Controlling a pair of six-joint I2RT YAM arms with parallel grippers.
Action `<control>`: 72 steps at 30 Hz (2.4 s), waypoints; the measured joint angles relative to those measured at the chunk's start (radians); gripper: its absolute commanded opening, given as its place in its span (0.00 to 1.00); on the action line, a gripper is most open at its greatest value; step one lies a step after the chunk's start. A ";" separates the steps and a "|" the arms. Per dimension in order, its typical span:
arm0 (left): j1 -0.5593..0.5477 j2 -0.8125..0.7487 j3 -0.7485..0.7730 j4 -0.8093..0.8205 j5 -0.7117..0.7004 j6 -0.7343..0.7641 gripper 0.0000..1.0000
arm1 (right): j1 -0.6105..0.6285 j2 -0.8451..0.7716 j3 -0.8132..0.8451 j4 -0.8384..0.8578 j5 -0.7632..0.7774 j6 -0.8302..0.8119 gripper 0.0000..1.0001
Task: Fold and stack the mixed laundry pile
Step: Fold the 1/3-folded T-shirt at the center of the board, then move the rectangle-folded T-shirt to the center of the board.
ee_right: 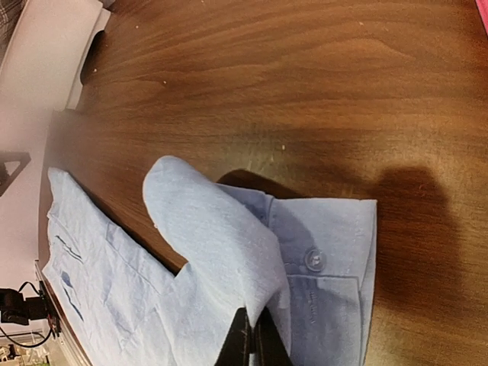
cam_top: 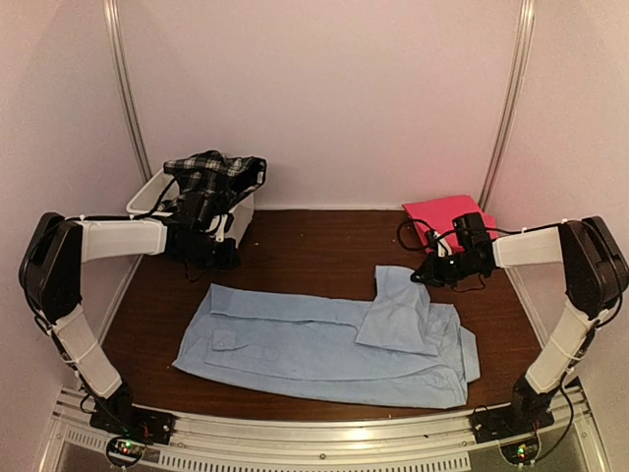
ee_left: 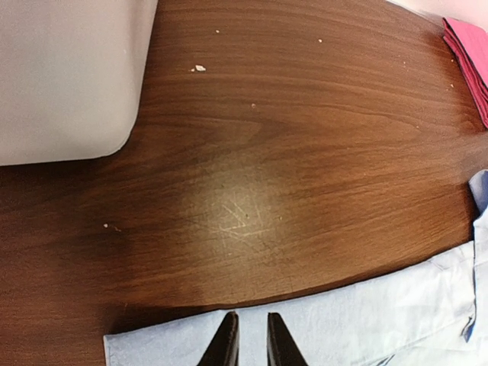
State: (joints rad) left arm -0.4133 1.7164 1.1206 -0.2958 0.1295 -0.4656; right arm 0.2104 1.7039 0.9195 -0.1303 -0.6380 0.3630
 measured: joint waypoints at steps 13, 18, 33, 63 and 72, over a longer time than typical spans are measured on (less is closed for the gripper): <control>0.000 -0.074 -0.011 -0.014 -0.002 0.011 0.18 | 0.207 -0.340 -0.070 0.009 -0.103 -0.028 0.04; 0.000 -0.182 -0.077 -0.011 0.007 0.040 0.23 | 0.369 -0.449 -0.167 0.020 -0.130 -0.060 0.08; -0.138 -0.315 -0.180 0.029 0.088 0.200 0.31 | 0.675 -0.504 -0.303 -0.077 -0.126 -0.068 0.81; -0.056 0.168 -0.040 0.066 0.032 0.096 0.30 | 0.068 0.027 -0.082 0.114 -0.007 0.099 0.63; -0.045 0.164 0.028 0.041 0.048 0.148 0.31 | 0.101 0.003 0.076 0.051 -0.144 -0.013 0.56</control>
State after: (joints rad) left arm -0.4580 1.8805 1.1484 -0.2546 0.1780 -0.3180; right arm 0.3115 1.7073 0.9951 -0.0795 -0.7818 0.3496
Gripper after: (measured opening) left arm 0.303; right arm 0.610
